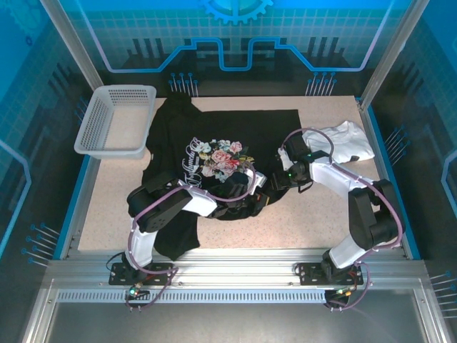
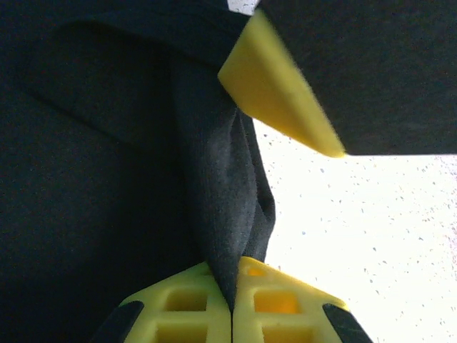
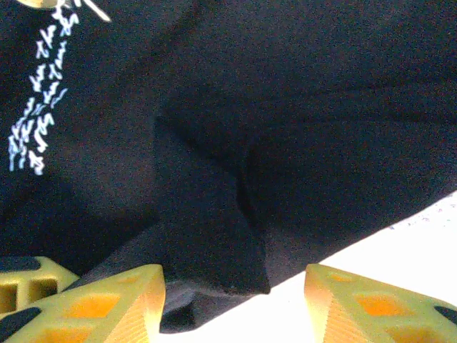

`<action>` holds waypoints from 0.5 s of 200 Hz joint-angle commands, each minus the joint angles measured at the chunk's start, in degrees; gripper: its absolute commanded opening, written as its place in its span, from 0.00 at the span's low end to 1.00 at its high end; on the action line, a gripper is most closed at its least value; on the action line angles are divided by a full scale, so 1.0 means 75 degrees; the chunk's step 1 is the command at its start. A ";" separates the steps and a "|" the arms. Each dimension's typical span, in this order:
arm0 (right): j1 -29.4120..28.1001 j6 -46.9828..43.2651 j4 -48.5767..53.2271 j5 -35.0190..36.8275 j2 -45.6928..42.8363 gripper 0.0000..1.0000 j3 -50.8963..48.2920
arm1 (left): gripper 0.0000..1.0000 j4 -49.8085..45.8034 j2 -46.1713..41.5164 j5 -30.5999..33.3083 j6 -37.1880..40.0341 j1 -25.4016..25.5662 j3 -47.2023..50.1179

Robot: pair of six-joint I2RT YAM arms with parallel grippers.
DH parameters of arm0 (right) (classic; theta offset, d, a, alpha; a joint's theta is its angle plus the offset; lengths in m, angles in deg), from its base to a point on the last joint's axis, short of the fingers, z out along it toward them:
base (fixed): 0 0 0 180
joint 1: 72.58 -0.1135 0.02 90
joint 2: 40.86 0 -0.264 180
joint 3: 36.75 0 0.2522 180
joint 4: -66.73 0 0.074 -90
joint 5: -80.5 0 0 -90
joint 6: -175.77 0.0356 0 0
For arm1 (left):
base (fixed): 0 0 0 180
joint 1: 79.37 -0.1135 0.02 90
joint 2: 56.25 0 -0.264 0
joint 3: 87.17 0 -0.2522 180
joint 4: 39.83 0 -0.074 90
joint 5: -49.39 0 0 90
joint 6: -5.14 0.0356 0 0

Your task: Fold the inside-out t-shirt

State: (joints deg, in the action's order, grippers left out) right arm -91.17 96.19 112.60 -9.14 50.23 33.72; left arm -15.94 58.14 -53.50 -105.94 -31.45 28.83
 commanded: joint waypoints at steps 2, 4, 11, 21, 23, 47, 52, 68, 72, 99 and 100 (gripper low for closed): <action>-0.0157 -0.0133 -0.0056 0.0237 0.0218 0.53 0.0230 | 0.00 0.0237 0.0030 -0.0219 -0.0154 -0.0049 0.0089; -0.0158 -0.0134 -0.0053 0.0252 0.0224 0.53 0.0228 | 0.00 0.0235 0.0030 -0.0220 -0.0157 -0.0050 0.0089; -0.0170 -0.0155 -0.0052 0.0307 0.0239 0.53 0.0247 | 0.00 0.0239 0.0018 -0.0217 -0.0166 -0.0049 0.0115; -0.0180 -0.0177 -0.0051 0.0501 0.0233 0.51 0.0269 | 0.00 0.0233 -0.0011 -0.0224 -0.0166 -0.0041 0.0123; -0.0181 -0.0181 -0.0037 0.0540 0.0231 0.51 0.0270 | 0.00 0.0231 -0.0016 -0.0218 -0.0169 -0.0047 0.0124; -0.0180 -0.0170 -0.0039 0.1087 0.0218 0.43 0.0360 | 0.00 0.0237 -0.0053 -0.0243 -0.0189 -0.0045 0.0136; -0.0175 -0.0161 -0.0080 0.1121 0.0228 0.41 0.0363 | 0.00 0.0230 -0.0051 -0.0259 -0.0195 -0.0047 0.0136; -0.0173 -0.0129 -0.0194 0.1160 0.0332 0.33 0.0421 | 0.00 0.0249 -0.0053 -0.0308 -0.0201 -0.0054 0.0133; -0.0181 -0.0123 -0.0210 0.1170 0.0372 0.31 0.0450 | 0.00 0.0250 -0.0062 -0.0301 -0.0208 -0.0054 0.0136; -0.0166 -0.0169 -0.0219 0.1266 0.0666 0.19 0.0651 | 0.00 0.0265 -0.0093 -0.0309 -0.0201 -0.0069 0.0183; -0.0168 -0.0176 -0.0218 0.1271 0.0676 0.19 0.0658 | 0.00 0.0259 -0.0090 -0.0309 -0.0201 -0.0071 0.0189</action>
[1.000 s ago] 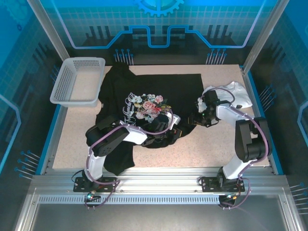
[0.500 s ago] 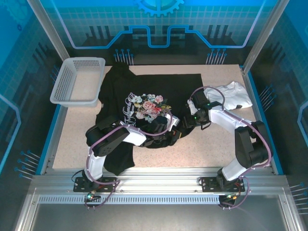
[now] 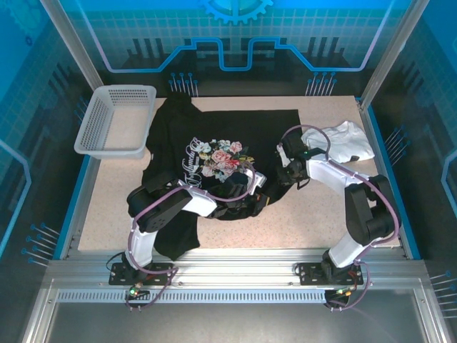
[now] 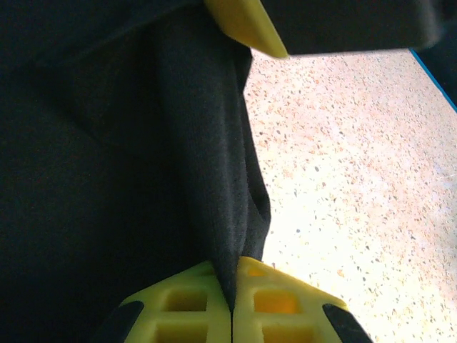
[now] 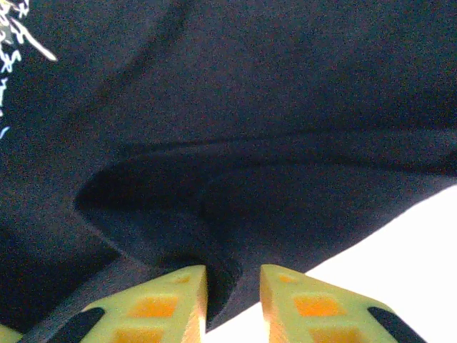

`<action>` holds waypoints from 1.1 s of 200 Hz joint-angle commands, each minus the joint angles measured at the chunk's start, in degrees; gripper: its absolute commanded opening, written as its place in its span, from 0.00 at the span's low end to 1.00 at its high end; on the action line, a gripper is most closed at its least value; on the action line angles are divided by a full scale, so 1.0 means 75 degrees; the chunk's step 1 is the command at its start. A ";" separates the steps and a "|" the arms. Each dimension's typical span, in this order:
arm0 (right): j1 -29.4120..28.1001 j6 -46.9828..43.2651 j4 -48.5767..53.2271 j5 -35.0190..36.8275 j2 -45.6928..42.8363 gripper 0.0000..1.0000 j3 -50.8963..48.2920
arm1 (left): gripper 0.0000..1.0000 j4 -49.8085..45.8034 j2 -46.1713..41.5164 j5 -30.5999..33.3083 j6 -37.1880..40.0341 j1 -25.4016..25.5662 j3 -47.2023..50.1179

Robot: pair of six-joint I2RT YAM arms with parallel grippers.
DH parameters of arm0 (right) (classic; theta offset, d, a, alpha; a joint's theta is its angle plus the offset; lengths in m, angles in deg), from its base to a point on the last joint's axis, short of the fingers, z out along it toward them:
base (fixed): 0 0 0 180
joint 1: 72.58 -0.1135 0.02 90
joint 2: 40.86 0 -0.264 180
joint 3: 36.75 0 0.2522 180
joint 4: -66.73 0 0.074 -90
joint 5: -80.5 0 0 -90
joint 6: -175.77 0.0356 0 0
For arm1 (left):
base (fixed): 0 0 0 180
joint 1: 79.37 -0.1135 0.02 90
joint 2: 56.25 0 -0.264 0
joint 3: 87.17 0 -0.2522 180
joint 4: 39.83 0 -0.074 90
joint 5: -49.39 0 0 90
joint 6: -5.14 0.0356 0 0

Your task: Fold the inside-out t-shirt

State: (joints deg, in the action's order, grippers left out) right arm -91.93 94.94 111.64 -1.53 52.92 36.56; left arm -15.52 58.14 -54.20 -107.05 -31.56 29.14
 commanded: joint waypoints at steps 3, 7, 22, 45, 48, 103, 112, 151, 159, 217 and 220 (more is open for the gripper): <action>-0.0065 -0.0024 -0.0069 0.0257 0.0337 0.18 0.0308 | 0.00 0.0209 -0.0088 -0.0221 -0.0052 -0.0067 0.0153; -0.0062 -0.0030 -0.0068 0.0240 0.0366 0.17 0.0329 | 0.00 0.0219 -0.0088 -0.0218 -0.0052 -0.0070 0.0152; -0.0024 -0.0051 -0.0058 0.0203 0.0428 0.10 0.0405 | 0.00 0.0232 -0.0100 -0.0221 -0.0064 -0.0072 0.0176; 0.0189 -0.0115 0.0137 -0.0193 0.0334 0.00 0.0516 | 0.00 0.0311 -0.0122 -0.0217 -0.0105 -0.0112 0.0235; 0.0237 -0.0125 0.0166 -0.0321 0.0288 0.00 0.0515 | 0.00 0.0327 -0.0132 -0.0216 -0.0116 -0.0122 0.0255; 0.0645 0.0043 0.0470 -0.1899 -0.0885 0.09 -0.0047 | 0.00 0.0490 -0.0215 -0.0392 -0.0243 -0.0239 0.0371; 0.0591 0.0043 0.0398 -0.1877 -0.0936 0.15 -0.0198 | 0.00 0.0510 -0.0205 -0.0404 -0.0243 -0.0253 0.0350; 0.0391 0.0124 0.0097 -0.1786 -0.0670 0.34 -0.0585 | 0.00 0.0494 -0.0217 -0.0442 -0.0228 -0.0247 0.0365; 0.0370 0.0130 0.0012 -0.1763 -0.0565 0.34 -0.0604 | 0.00 0.0503 -0.0227 -0.0447 -0.0227 -0.0245 0.0366; 0.0387 0.0184 -0.0401 -0.1718 0.0055 0.30 -0.0388 | 0.00 0.0518 -0.0243 -0.0443 -0.0228 -0.0244 0.0395; 0.0392 0.0184 -0.0414 -0.1718 0.0074 0.30 -0.0376 | 0.00 0.0515 -0.0240 -0.0439 -0.0228 -0.0240 0.0399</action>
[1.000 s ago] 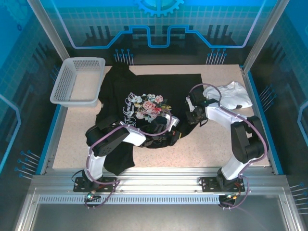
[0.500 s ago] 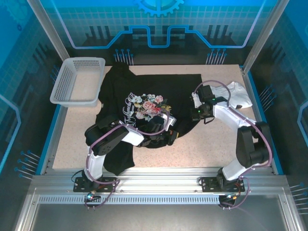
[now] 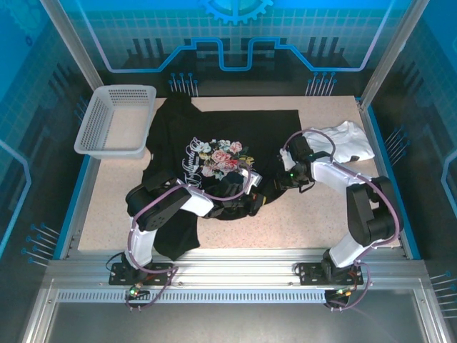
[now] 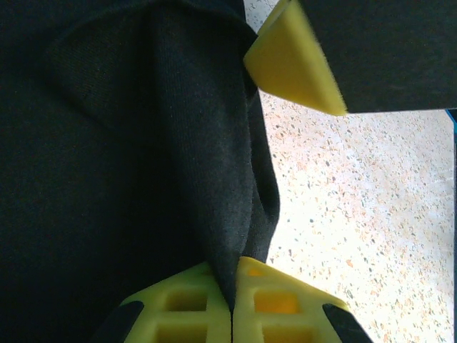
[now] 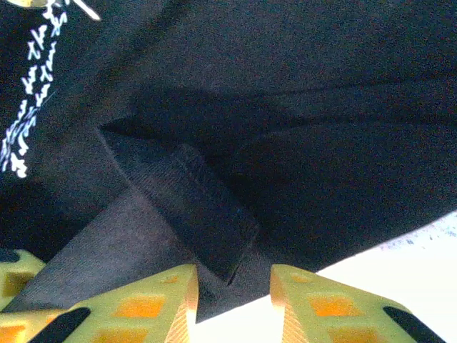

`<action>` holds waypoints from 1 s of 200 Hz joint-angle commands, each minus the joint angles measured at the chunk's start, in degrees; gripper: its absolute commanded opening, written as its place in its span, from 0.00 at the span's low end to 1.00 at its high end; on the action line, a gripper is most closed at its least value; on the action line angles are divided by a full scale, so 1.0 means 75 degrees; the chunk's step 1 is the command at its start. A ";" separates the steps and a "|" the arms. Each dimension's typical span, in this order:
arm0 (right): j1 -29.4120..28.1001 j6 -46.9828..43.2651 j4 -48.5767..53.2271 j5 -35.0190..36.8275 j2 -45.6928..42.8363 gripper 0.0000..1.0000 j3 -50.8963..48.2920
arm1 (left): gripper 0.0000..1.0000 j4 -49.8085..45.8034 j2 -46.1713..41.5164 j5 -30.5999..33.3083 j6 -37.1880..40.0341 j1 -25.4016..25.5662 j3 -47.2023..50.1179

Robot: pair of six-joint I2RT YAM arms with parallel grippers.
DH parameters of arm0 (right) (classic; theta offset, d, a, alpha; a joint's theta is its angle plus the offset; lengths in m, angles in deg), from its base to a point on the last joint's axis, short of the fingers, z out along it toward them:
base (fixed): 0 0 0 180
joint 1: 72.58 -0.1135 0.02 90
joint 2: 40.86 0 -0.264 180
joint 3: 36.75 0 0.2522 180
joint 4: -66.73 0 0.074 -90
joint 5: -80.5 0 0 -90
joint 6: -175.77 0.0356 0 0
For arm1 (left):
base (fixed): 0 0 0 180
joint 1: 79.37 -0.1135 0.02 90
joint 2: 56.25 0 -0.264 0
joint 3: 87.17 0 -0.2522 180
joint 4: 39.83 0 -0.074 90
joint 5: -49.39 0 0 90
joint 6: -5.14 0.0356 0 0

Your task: Fold the inside-out t-shirt

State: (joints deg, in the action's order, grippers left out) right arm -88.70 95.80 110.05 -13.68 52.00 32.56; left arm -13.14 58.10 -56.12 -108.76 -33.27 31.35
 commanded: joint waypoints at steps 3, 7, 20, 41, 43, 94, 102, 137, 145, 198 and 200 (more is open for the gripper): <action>-0.0032 0.0070 -0.0219 -0.0098 0.0223 0.29 0.0169 | 0.00 0.0188 -0.0234 -0.0182 -0.0001 -0.0024 0.0105; -0.0028 0.0070 -0.0234 -0.0116 0.0247 0.29 0.0185 | 0.00 0.0191 -0.0234 -0.0182 -0.0001 -0.0020 0.0104; 0.0010 0.0073 -0.0295 -0.0153 0.0318 0.28 0.0230 | 0.00 0.0197 -0.0246 -0.0189 -0.0001 -0.0022 0.0117; 0.0045 0.0070 -0.0398 -0.0299 0.0392 0.25 0.0285 | 0.00 0.0189 -0.0246 -0.0184 0.0000 -0.0021 0.0124; 0.0047 0.0070 -0.0410 -0.0307 0.0392 0.25 0.0288 | 0.00 0.0195 -0.0246 -0.0183 0.0005 -0.0019 0.0119; 0.0162 0.0037 -0.0477 -0.0531 0.0502 0.24 0.0414 | 0.00 0.0179 -0.0246 -0.0189 0.0014 -0.0010 0.0136; 0.0189 0.0035 -0.0494 -0.0576 0.0538 0.24 0.0430 | 0.00 0.0182 -0.0246 -0.0195 0.0021 -0.0012 0.0135; 0.0284 0.0027 -0.0589 -0.0739 0.0608 0.21 0.0479 | 0.00 0.0185 -0.0246 -0.0196 0.0016 -0.0017 0.0152; 0.0302 0.0023 -0.0612 -0.0797 0.0615 0.19 0.0492 | 0.00 0.0174 -0.0246 -0.0195 0.0020 -0.0014 0.0146; 0.1019 0.0039 -0.0173 -0.2411 -0.0233 0.00 0.0338 | 0.00 0.0177 -0.0336 -0.0131 -0.0009 -0.0049 0.0226; 0.1058 0.0051 -0.0122 -0.2490 -0.0303 0.00 0.0324 | 0.00 0.0189 -0.0336 -0.0137 -0.0023 -0.0055 0.0232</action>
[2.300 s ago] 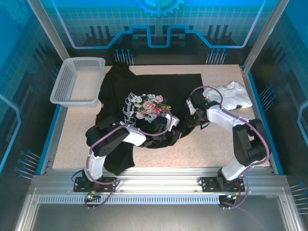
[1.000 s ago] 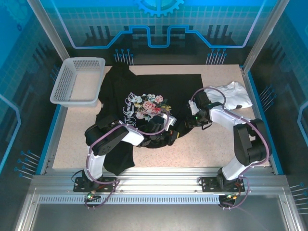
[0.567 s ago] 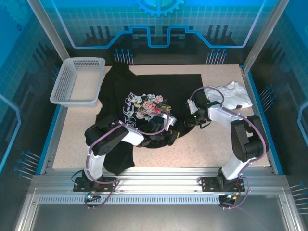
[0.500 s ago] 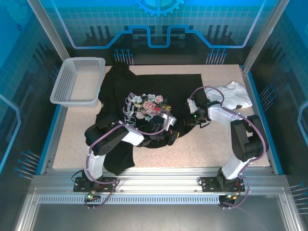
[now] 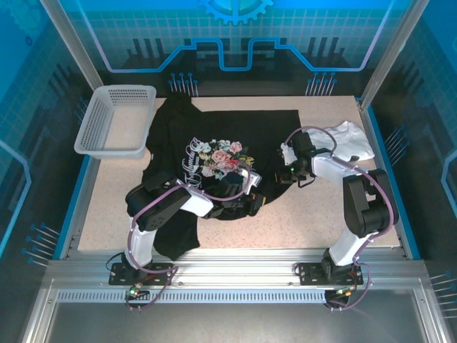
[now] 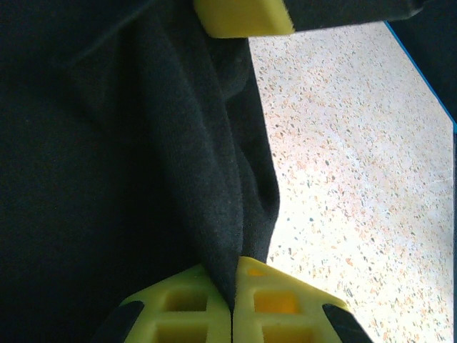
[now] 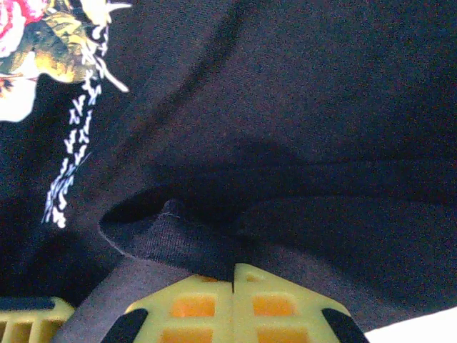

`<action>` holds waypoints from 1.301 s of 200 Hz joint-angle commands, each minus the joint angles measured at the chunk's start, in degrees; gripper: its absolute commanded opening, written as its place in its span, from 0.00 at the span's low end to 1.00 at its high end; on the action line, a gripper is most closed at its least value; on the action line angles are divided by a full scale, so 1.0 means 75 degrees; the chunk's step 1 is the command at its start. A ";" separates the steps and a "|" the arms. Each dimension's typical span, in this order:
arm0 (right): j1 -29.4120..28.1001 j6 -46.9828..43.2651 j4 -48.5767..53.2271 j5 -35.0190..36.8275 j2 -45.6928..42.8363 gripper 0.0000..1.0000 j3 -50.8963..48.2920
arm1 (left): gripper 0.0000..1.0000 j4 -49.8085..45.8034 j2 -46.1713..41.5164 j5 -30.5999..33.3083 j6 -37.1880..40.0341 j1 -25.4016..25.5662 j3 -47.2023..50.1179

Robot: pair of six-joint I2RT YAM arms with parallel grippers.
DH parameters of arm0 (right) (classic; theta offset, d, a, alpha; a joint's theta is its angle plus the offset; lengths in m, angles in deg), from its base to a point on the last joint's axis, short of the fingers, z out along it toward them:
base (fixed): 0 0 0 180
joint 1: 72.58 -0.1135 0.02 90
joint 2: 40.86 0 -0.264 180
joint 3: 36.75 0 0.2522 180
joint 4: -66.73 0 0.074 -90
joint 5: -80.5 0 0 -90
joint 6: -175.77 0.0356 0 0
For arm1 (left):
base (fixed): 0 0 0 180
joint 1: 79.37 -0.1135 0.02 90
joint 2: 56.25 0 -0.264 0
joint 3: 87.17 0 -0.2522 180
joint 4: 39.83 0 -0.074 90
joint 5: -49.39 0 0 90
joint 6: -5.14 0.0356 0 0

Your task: Fold the inside-out t-shirt

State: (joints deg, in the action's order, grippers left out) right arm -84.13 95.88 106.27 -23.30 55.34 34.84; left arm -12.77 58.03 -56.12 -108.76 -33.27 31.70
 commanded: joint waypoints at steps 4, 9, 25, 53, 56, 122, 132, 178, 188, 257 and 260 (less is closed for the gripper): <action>0.0513 0.0065 0.0507 -0.1363 -0.0879 0.00 -0.0028 | 0.00 0.0171 -0.0331 -0.0149 -0.0046 -0.0085 0.0214; 0.0582 0.0111 0.0662 -0.1544 -0.1056 0.00 -0.0085 | 0.00 0.0219 -0.0331 -0.0159 -0.0093 -0.0120 0.0240; 0.0759 0.0199 0.1187 -0.2045 -0.1585 0.00 -0.0312 | 0.00 0.0431 -0.0320 -0.0248 -0.0233 -0.0244 0.0316; 0.1027 0.0026 0.2222 -0.2617 -0.2181 0.00 -0.0479 | 0.00 0.0495 -0.0262 -0.0490 -0.0191 -0.0342 0.0231; 0.1051 -0.0020 0.2352 -0.2666 -0.2215 0.00 -0.0472 | 0.00 0.0463 -0.0255 -0.0514 -0.0174 -0.0339 0.0218; 0.1266 -0.0023 0.2728 -0.2876 -0.2505 0.00 -0.0386 | 0.00 -0.0052 -0.0070 -0.0920 0.0229 -0.0354 -0.0290; 0.1305 0.0110 0.2463 -0.2745 -0.2410 0.00 -0.0417 | 0.02 -0.0046 -0.0030 -0.1021 0.0197 -0.0353 -0.0378; 0.2288 0.1184 0.0516 -0.2102 -0.2204 0.00 -0.0909 | 0.46 -0.0116 -0.1375 -0.0689 -0.0071 -0.0608 0.0455; 0.2340 0.1347 0.0275 -0.1662 -0.2253 0.00 -0.0913 | 0.50 -0.0489 -0.2067 -0.0396 -0.0487 -0.0861 0.0918; 0.1999 0.1889 -0.1254 -0.0328 -0.2373 0.00 -0.1301 | 0.67 -0.7098 -0.6269 0.2608 -0.1453 -0.2634 0.1858; 0.1983 0.1878 -0.1266 -0.0288 -0.2367 0.00 -0.1291 | 0.67 -0.7050 -0.6109 0.2481 -0.1442 -0.2758 0.1753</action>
State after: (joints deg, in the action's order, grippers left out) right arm -68.06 108.23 102.31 -29.53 37.64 25.37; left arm -49.62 9.51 -42.13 -117.66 -47.10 45.80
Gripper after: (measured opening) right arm 0.045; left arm 0.671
